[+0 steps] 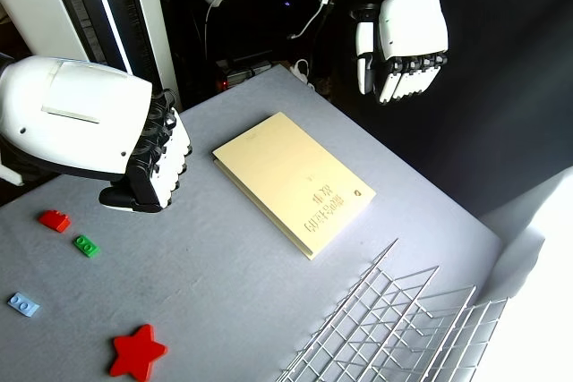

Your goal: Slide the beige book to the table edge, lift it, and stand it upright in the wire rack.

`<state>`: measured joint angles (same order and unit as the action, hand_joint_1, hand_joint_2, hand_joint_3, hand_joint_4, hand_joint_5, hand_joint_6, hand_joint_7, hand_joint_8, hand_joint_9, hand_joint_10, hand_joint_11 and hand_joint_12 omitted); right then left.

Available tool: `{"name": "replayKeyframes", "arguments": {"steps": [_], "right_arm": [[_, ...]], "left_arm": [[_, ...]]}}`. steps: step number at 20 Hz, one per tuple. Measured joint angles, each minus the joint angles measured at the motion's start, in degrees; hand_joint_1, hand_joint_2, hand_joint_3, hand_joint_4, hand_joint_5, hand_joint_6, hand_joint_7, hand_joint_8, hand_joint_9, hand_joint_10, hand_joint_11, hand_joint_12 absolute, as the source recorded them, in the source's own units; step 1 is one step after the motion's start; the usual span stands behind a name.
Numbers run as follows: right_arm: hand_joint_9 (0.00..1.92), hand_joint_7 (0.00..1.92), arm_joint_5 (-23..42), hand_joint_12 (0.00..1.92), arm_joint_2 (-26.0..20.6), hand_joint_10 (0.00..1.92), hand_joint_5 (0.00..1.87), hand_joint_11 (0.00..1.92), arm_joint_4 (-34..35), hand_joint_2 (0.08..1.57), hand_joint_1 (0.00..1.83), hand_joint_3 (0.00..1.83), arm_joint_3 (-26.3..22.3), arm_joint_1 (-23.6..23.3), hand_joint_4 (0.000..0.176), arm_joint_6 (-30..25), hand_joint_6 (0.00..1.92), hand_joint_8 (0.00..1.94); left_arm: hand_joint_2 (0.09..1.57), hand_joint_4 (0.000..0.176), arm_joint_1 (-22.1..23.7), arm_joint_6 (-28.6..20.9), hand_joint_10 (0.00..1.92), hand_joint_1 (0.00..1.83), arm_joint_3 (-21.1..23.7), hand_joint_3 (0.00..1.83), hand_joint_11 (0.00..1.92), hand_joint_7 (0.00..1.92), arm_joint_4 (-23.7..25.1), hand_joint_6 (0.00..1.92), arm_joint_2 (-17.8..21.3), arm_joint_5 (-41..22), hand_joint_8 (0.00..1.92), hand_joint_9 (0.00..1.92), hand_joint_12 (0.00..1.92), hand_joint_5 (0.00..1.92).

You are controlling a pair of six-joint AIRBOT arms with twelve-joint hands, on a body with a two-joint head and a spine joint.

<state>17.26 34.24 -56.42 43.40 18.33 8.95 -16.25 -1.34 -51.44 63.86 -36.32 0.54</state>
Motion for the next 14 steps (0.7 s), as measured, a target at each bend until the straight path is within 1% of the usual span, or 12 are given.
{"name": "replayKeyframes", "arguments": {"steps": [3,4,5,6,7,8,10,11,12,13,14], "right_arm": [[0.13,0.14,0.3,0.19,0.0,0.01,0.12,0.00,0.3,1.20,0.17,0.01,-0.3,0.0,0.000,0.1,0.01,0.00],[0.09,0.13,0.2,0.11,0.0,0.00,0.08,0.00,0.2,1.19,0.11,0.00,-0.5,0.0,0.000,0.4,0.00,0.00],[0.06,0.09,-0.2,0.02,0.0,0.00,0.06,0.00,0.1,1.16,0.12,0.00,-0.6,0.2,0.000,1.8,0.00,0.00],[0.02,0.04,-0.3,0.00,0.2,0.00,0.00,0.00,0.5,1.12,0.08,0.00,-0.6,1.0,0.001,3.5,0.00,0.00],[0.00,0.02,-0.2,0.00,0.5,0.00,0.00,0.00,0.5,1.10,0.06,0.00,-0.5,2.0,0.003,5.0,0.00,0.00],[0.00,0.00,0.5,0.00,1.2,0.00,0.00,0.00,0.5,1.10,0.06,0.00,-0.4,3.7,0.000,7.8,0.00,0.00],[0.00,0.00,3.3,0.00,2.6,0.00,0.00,0.00,-0.4,1.07,0.11,0.00,-0.1,5.6,0.000,11.3,0.00,0.00],[0.00,0.00,4.4,0.00,3.4,0.00,0.00,0.00,-0.3,1.07,0.09,0.00,0.2,5.6,0.000,11.7,0.00,0.00],[0.00,0.00,5.3,0.00,4.0,0.00,0.00,0.00,-0.1,1.07,0.11,0.00,0.5,5.5,0.000,11.8,0.00,0.00],[0.00,0.00,6.2,0.00,5.0,0.00,0.00,0.00,-1.0,1.06,0.12,0.00,1.2,5.4,0.000,11.8,0.00,0.00],[0.00,0.00,6.5,0.01,6.1,0.00,0.00,0.02,-3.9,1.05,0.13,0.00,1.9,5.4,0.000,11.5,0.00,0.00]], "left_arm": [[1.27,0.047,0.0,0.0,0.00,0.43,-0.1,0.01,0.00,0.09,0.0,0.00,0.0,-0.1,0.00,0.06,0.24,0.04],[1.25,0.063,0.0,0.0,0.00,0.36,-0.1,0.00,0.00,0.07,0.0,0.01,0.0,0.1,0.00,0.04,0.18,0.06],[1.23,0.065,0.0,0.0,0.00,0.30,-0.1,0.00,0.00,0.04,0.0,0.00,0.0,0.2,0.00,0.01,0.17,0.06],[1.20,0.074,0.0,0.0,0.00,0.23,-0.1,0.00,0.00,0.00,0.0,0.00,0.0,0.2,0.00,0.00,0.06,0.01],[1.17,0.076,0.0,0.0,0.00,0.24,-0.1,0.00,0.00,0.00,0.0,0.00,0.0,0.3,0.00,0.00,0.01,0.01],[1.16,0.080,0.0,0.0,0.00,0.18,-0.1,0.00,0.00,0.00,0.0,0.00,0.0,0.4,0.00,0.00,0.00,0.00],[1.15,0.073,0.3,0.0,0.00,0.16,-0.1,0.00,0.00,0.00,0.0,0.00,0.0,1.1,0.00,0.00,0.00,0.00],[1.15,0.072,0.2,0.0,0.00,0.15,-0.1,0.00,0.00,0.00,0.0,0.00,0.0,1.6,0.00,0.00,0.00,0.00],[1.13,0.073,0.3,0.0,0.00,0.15,-0.1,0.00,0.00,0.00,0.0,0.00,0.0,1.8,0.00,0.00,0.00,0.00],[1.13,0.071,0.4,0.0,0.00,0.16,-0.1,0.00,0.00,0.00,-0.1,0.00,0.0,2.4,0.00,0.00,0.00,0.00],[1.13,0.071,0.6,0.0,0.00,0.16,-0.1,0.00,0.00,0.00,-0.1,0.00,0.0,3.2,0.00,0.00,0.00,0.00]]}}
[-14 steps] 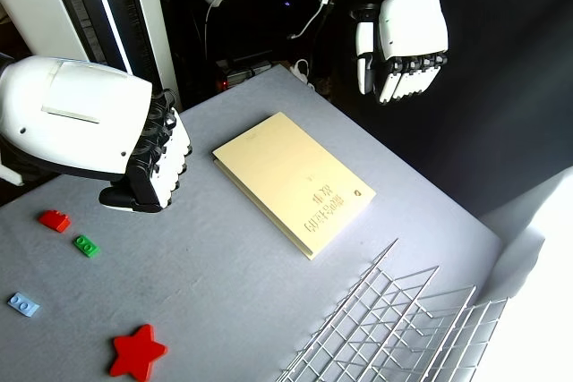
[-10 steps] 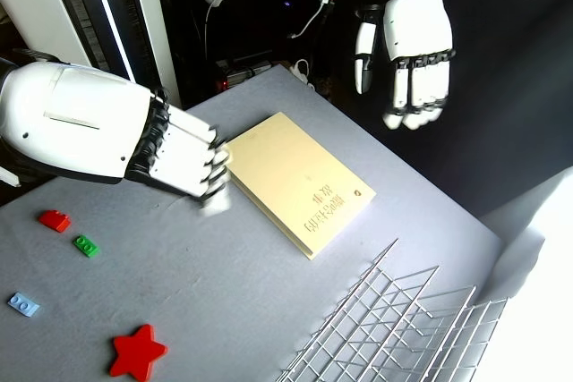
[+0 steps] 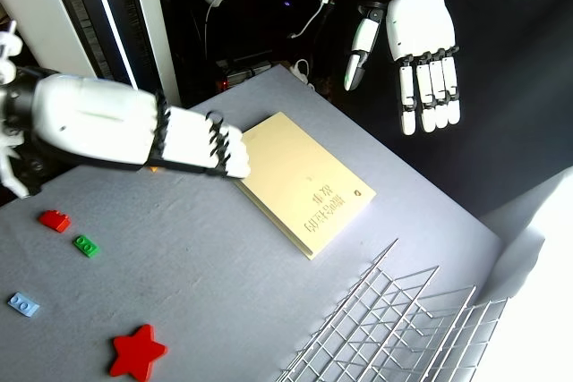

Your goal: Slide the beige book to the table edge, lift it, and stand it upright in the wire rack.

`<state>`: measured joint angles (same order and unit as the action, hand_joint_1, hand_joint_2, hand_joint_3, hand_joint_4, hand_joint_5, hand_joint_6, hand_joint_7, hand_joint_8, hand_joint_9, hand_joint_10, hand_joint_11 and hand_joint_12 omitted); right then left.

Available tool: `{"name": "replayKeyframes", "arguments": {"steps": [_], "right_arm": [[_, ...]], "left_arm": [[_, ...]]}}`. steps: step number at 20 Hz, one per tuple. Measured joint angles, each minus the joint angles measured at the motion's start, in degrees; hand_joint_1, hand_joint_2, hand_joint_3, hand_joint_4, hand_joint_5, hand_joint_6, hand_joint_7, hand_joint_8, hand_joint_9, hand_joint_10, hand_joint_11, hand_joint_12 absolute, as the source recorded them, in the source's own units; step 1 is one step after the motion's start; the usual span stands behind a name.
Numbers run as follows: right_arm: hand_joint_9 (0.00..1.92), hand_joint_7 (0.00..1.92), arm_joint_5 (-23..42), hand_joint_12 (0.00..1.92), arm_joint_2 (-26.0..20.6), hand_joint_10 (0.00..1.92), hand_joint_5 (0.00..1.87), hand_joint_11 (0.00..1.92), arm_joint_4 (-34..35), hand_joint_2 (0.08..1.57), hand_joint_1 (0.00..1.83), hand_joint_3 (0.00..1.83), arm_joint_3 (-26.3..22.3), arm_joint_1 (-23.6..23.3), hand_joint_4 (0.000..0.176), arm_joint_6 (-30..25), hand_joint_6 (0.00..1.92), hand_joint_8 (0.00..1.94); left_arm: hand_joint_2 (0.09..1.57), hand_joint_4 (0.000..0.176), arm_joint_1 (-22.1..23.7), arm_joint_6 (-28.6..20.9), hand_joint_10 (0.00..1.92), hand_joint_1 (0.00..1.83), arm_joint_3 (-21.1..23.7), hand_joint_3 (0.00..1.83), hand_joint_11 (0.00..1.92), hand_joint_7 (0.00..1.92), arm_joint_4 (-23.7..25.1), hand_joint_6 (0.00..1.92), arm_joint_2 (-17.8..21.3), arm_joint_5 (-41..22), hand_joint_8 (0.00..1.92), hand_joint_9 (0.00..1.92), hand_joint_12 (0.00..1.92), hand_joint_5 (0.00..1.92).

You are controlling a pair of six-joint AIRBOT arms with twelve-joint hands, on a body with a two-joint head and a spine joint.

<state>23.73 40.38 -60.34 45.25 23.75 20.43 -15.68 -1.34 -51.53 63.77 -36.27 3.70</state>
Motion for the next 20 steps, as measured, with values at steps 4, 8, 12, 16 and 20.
{"name": "replayKeyframes", "arguments": {"steps": [4,8,12,16,20], "right_arm": [[0.00,0.00,0.5,0.00,6.1,0.00,0.00,0.00,-15.9,1.06,0.21,0.00,5.7,0.4,0.000,-16.8,0.00,0.00],[0.01,0.02,-3.3,0.00,10.4,0.00,0.00,0.00,-20.1,1.05,0.23,0.00,10.4,2.3,0.000,-20.7,0.00,0.00],[0.01,0.00,-5.8,0.00,11.8,0.00,0.00,0.00,-23.5,1.07,0.21,0.00,11.5,3.7,0.000,-20.8,0.00,0.00],[0.03,0.02,-6.4,0.00,12.5,0.01,0.00,0.01,-25.6,1.07,0.20,0.00,11.9,4.7,0.000,-20.8,0.00,0.00],[0.03,0.03,-6.8,0.00,14.8,0.01,0.00,0.01,-25.9,1.07,0.23,0.00,14.3,6.2,0.000,-22.3,0.00,0.01]], "left_arm": [[1.14,0.076,0.0,0.0,0.00,0.15,0.0,0.00,0.00,0.00,-0.2,0.00,0.0,1.3,0.00,0.00,0.00,0.00],[1.14,0.069,0.0,0.0,0.00,0.17,0.1,0.00,0.00,0.00,-0.2,0.00,0.0,1.8,0.00,0.00,0.00,0.00],[1.14,0.073,-0.3,0.0,0.00,0.20,1.2,0.00,0.00,0.00,-0.3,0.00,1.2,1.7,0.00,0.00,0.00,0.00],[1.15,0.067,-0.3,0.0,0.00,0.19,2.3,0.00,0.00,0.00,-0.5,0.00,2.2,4.1,0.00,0.00,0.00,0.00],[1.16,0.064,-0.3,0.0,0.00,0.19,1.2,0.00,0.00,0.00,-4.9,0.00,2.2,4.1,0.00,0.00,0.00,0.00]]}}
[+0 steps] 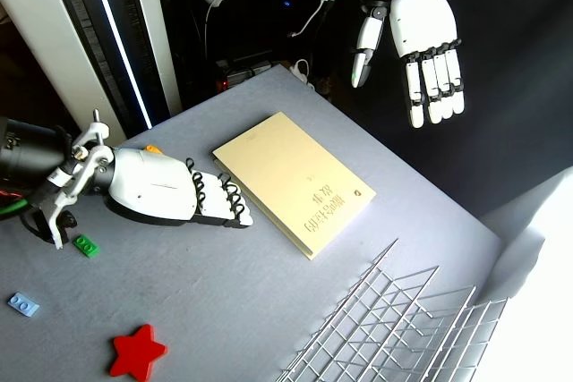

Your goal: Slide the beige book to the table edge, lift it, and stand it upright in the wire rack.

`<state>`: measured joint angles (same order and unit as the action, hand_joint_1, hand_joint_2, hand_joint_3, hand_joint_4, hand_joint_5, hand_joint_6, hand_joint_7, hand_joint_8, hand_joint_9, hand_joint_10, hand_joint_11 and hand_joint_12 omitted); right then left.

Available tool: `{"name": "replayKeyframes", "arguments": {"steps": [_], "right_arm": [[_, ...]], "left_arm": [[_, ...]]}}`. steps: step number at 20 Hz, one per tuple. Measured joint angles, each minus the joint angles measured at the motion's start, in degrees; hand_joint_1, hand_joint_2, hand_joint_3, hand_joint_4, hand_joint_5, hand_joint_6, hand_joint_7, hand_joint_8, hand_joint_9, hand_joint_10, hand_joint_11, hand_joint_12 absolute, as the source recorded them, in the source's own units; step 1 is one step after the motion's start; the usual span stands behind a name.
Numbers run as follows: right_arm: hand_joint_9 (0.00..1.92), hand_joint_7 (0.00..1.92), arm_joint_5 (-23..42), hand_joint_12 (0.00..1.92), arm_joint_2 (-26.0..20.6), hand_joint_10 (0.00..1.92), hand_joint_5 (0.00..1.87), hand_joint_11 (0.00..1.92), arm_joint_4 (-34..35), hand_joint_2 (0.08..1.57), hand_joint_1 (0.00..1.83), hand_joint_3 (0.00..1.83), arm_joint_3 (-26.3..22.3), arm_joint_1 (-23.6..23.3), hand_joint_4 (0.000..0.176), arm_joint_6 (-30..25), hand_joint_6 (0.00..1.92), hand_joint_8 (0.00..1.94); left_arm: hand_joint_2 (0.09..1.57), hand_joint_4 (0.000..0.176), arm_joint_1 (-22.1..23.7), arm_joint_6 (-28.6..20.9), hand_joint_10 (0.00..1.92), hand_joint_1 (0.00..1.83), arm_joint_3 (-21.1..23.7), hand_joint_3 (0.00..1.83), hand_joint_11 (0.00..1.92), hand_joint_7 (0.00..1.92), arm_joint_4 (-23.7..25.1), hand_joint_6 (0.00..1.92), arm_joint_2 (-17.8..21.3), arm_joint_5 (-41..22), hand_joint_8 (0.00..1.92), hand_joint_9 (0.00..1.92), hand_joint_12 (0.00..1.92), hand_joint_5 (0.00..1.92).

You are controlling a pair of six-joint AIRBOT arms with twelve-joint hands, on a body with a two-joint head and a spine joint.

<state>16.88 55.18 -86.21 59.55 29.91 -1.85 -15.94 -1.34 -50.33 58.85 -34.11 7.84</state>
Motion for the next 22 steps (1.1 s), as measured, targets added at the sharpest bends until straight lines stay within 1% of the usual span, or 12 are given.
{"name": "replayKeyframes", "arguments": {"steps": [1,2,3,5,10,11,12,14,16,18,20,22], "right_arm": [[0.04,0.03,0.2,0.00,0.5,0.01,0.00,0.00,-2.3,1.07,0.22,0.00,0.6,0.1,0.000,-2.9,0.00,0.01],[0.01,0.01,1.3,0.00,1.4,0.00,0.00,0.00,-6.6,1.08,0.18,0.00,1.8,0.0,0.000,-8.1,0.00,0.00],[0.00,0.00,1.9,0.00,2.1,0.00,0.00,0.00,-8.3,1.09,0.16,0.01,2.6,0.0,0.000,-11.1,0.00,0.00],[0.00,0.00,2.5,0.00,2.9,0.00,0.00,0.00,-8.5,1.09,0.18,0.01,3.0,-0.1,0.000,-11.5,0.00,0.00],[0.02,0.02,1.6,0.00,5.2,0.01,0.00,0.00,-8.3,1.08,0.21,0.00,3.5,-2.1,0.000,-12.4,0.00,0.01],[0.02,0.02,1.2,0.00,5.7,0.01,0.00,0.00,-8.4,1.08,0.19,0.00,3.7,-2.2,0.000,-12.4,0.00,0.00],[0.02,0.02,0.7,0.00,6.6,0.00,0.00,0.00,-8.4,1.09,0.19,0.00,4.2,-2.3,0.000,-12.4,0.00,0.00],[0.03,0.03,0.0,0.00,7.8,0.01,0.00,0.00,-8.4,1.07,0.21,0.00,4.7,-2.3,0.000,-12.4,0.00,0.01],[0.06,0.05,-0.4,0.00,9.1,0.02,0.00,0.01,-8.3,1.07,0.21,0.00,5.2,-2.6,0.000,-12.4,0.00,0.01],[0.04,0.03,-0.8,0.00,10.2,0.01,0.00,0.00,-8.3,1.08,0.20,0.00,6.2,-2.7,0.000,-12.5,0.00,0.00],[0.04,0.03,-0.9,0.00,11.3,0.01,0.00,0.00,-8.4,1.08,0.22,0.00,7.3,-3.3,0.000,-12.5,0.00,0.00],[0.03,0.02,-1.4,0.00,12.3,0.00,0.00,0.00,-8.3,1.08,0.18,0.00,8.5,-3.7,0.000,-12.7,0.00,0.00]], "left_arm": [[1.16,0.062,0.0,0.0,0.00,0.17,-0.4,0.00,0.00,0.00,0.0,0.00,0.0,0.2,0.00,0.00,0.00,0.00],[1.16,0.059,0.0,0.2,0.00,0.21,-0.7,0.00,0.00,0.00,0.0,0.00,0.1,0.5,0.00,0.00,0.00,0.00],[1.16,0.061,0.0,0.2,0.00,0.22,-1.0,0.00,0.00,0.00,0.0,0.00,0.1,0.5,0.00,0.00,0.00,0.00],[1.16,0.067,0.0,0.5,0.00,0.26,-1.0,0.00,0.00,0.00,-0.1,0.00,0.1,0.7,0.00,0.00,0.00,0.00],[1.17,0.074,-0.9,1.3,0.00,0.21,-1.0,0.00,0.00,0.00,-0.1,0.00,0.5,0.4,0.00,0.00,0.00,0.00],[1.17,0.074,-1.3,1.3,0.00,0.21,-1.0,0.00,0.00,0.00,0.0,0.00,0.6,0.4,0.00,0.00,0.00,0.00],[1.17,0.069,-1.9,1.3,0.00,0.23,-0.8,0.00,0.00,0.00,-0.4,0.00,0.8,0.4,0.00,0.00,0.00,0.00],[1.16,0.074,-2.2,1.3,0.00,0.22,-0.4,0.00,0.00,0.00,-1.0,0.00,0.8,0.7,0.00,0.00,0.00,0.00],[1.16,0.072,-2.2,1.3,0.00,0.22,-0.3,0.00,0.00,0.00,-1.0,0.00,0.9,0.2,0.00,0.00,0.00,0.00],[1.16,0.071,-2.2,1.5,0.00,0.24,-0.3,0.00,0.00,0.00,-1.0,0.00,0.9,0.3,0.00,0.00,0.00,0.00],[1.16,0.066,-2.2,1.6,0.00,0.24,-0.4,0.00,0.00,0.00,-1.0,0.00,1.0,0.5,0.00,0.00,0.00,0.00],[1.17,0.062,-2.2,1.7,0.00,0.25,-0.4,0.00,0.00,0.00,-1.0,0.00,1.0,0.3,0.00,0.00,0.00,0.00]]}}
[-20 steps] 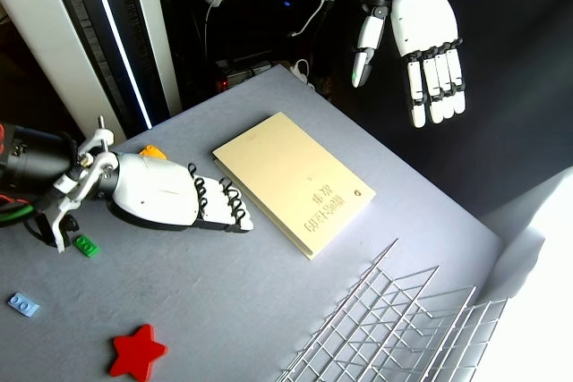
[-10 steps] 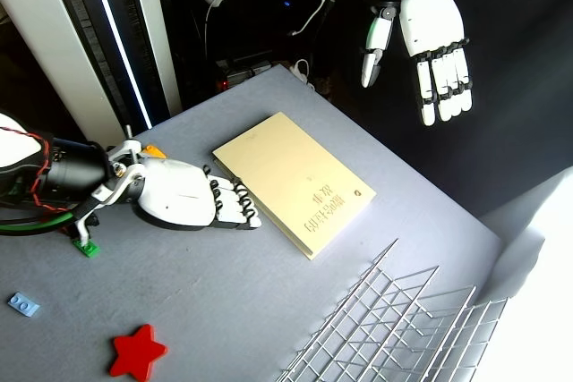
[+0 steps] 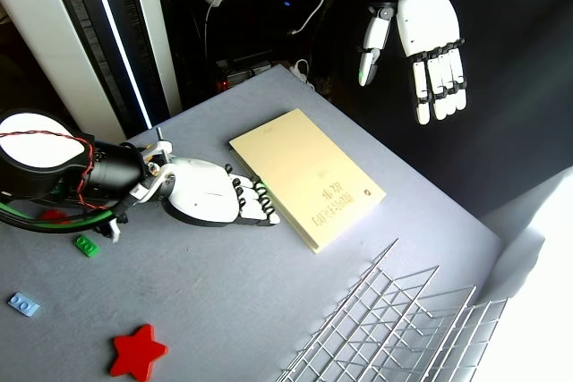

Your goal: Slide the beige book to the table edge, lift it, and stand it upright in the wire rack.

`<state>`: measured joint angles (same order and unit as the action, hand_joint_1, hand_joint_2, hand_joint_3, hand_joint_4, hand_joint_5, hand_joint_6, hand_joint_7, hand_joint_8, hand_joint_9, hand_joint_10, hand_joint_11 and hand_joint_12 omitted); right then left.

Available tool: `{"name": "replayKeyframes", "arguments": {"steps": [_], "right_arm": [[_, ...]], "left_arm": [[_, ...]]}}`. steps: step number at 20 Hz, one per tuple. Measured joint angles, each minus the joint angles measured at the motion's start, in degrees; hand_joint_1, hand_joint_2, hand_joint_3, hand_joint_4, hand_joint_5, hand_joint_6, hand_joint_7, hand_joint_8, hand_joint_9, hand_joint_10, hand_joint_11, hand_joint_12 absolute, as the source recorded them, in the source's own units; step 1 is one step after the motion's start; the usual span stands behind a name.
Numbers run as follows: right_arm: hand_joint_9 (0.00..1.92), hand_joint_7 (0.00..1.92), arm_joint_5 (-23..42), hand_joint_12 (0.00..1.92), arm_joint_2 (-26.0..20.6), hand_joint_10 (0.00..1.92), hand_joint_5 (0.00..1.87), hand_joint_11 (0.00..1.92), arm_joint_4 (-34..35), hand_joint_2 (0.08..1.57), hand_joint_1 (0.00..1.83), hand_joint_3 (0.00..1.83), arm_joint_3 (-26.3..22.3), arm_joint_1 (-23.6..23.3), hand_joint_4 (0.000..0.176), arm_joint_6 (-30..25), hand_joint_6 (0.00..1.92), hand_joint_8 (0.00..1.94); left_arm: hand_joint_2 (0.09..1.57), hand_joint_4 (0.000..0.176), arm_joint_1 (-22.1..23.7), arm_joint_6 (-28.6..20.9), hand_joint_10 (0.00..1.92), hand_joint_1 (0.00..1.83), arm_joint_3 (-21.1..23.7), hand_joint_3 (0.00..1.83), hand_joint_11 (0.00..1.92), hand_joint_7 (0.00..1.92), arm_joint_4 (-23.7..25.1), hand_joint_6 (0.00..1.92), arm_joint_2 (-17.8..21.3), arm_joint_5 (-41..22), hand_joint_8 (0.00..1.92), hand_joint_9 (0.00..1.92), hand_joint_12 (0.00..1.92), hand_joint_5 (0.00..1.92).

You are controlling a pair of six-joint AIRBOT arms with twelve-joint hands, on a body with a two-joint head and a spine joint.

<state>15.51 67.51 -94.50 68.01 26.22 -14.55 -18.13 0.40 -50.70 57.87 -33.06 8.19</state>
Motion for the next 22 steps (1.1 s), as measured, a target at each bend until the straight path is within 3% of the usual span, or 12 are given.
{"name": "replayKeyframes", "arguments": {"steps": [3,7,8,11,13,18,19,21,22], "right_arm": [[0.04,0.03,-0.6,0.00,1.1,0.01,0.00,0.00,0.0,1.07,0.24,0.00,1.3,-0.7,0.000,-0.1,0.00,0.00],[0.02,0.00,-1.2,0.00,2.5,0.00,0.00,0.00,0.0,1.08,0.18,0.00,1.8,-1.3,0.000,-0.3,0.00,0.00],[0.03,0.01,-1.2,0.00,2.9,0.01,0.00,0.00,0.0,1.08,0.19,0.00,1.8,-1.6,0.000,-0.6,0.00,0.00],[0.02,0.01,-2.4,0.00,3.9,0.00,0.00,0.00,0.0,1.09,0.17,0.00,1.8,-1.8,0.000,-1.2,0.00,0.00],[0.03,0.01,-2.9,0.00,4.6,0.00,0.00,0.00,0.0,1.09,0.18,0.00,1.8,-2.5,0.000,-1.7,0.00,0.00],[0.02,0.00,-4.8,0.00,7.2,0.00,0.00,0.00,0.2,1.09,0.16,0.00,1.8,-2.9,0.000,-2.3,0.00,0.00],[0.01,0.00,-4.9,0.00,7.5,0.00,0.00,0.00,0.2,1.09,0.17,0.00,1.8,-3.2,0.000,-2.7,0.00,0.00],[0.03,0.01,-5.5,0.00,8.3,0.01,0.00,0.00,0.3,1.08,0.17,0.00,1.8,-3.5,0.000,-2.8,0.00,0.00],[0.05,0.03,-6.0,0.00,8.6,0.01,0.00,0.00,0.3,1.08,0.18,0.00,1.8,-3.5,0.000,-2.8,0.00,0.01]], "left_arm": [[1.16,0.067,0.0,0.2,0.00,0.25,-0.7,0.00,0.00,0.00,0.0,0.00,0.0,0.0,0.00,0.00,0.00,0.00],[1.16,0.067,0.1,0.2,0.00,0.27,-2.8,0.00,0.00,0.00,-1.3,0.00,-0.2,-0.1,0.00,0.00,0.00,0.00],[1.16,0.066,0.2,3.8,0.00,0.25,-4.1,0.00,0.00,0.00,-6.2,0.00,-0.3,0.0,0.00,0.00,0.00,0.00],[1.16,0.068,1.9,27.1,0.00,0.23,-5.5,0.00,0.00,0.00,-28.4,0.00,-1.2,5.2,0.00,0.00,0.00,0.00],[1.17,0.068,2.2,36.5,0.00,0.22,-5.9,0.00,0.00,0.00,-38.3,0.00,-1.8,7.6,0.00,0.00,0.00,0.00],[1.16,0.062,6.2,40.2,0.00,0.24,-6.7,0.00,0.00,0.00,-38.5,0.00,-2.0,8.2,0.00,0.00,0.00,0.00],[1.17,0.067,6.2,42.8,0.00,0.24,-6.8,0.00,0.00,0.00,-39.6,0.00,-2.0,8.4,0.00,0.00,0.00,0.00],[1.17,0.066,7.9,53.4,0.00,0.26,-8.0,0.00,0.00,0.00,-50.2,0.00,-2.1,10.8,0.00,0.00,0.00,0.00],[1.17,0.066,10.2,56.4,0.00,0.26,-8.4,0.00,0.00,0.00,-52.0,0.00,-2.4,13.4,0.00,0.00,0.00,0.00]]}}
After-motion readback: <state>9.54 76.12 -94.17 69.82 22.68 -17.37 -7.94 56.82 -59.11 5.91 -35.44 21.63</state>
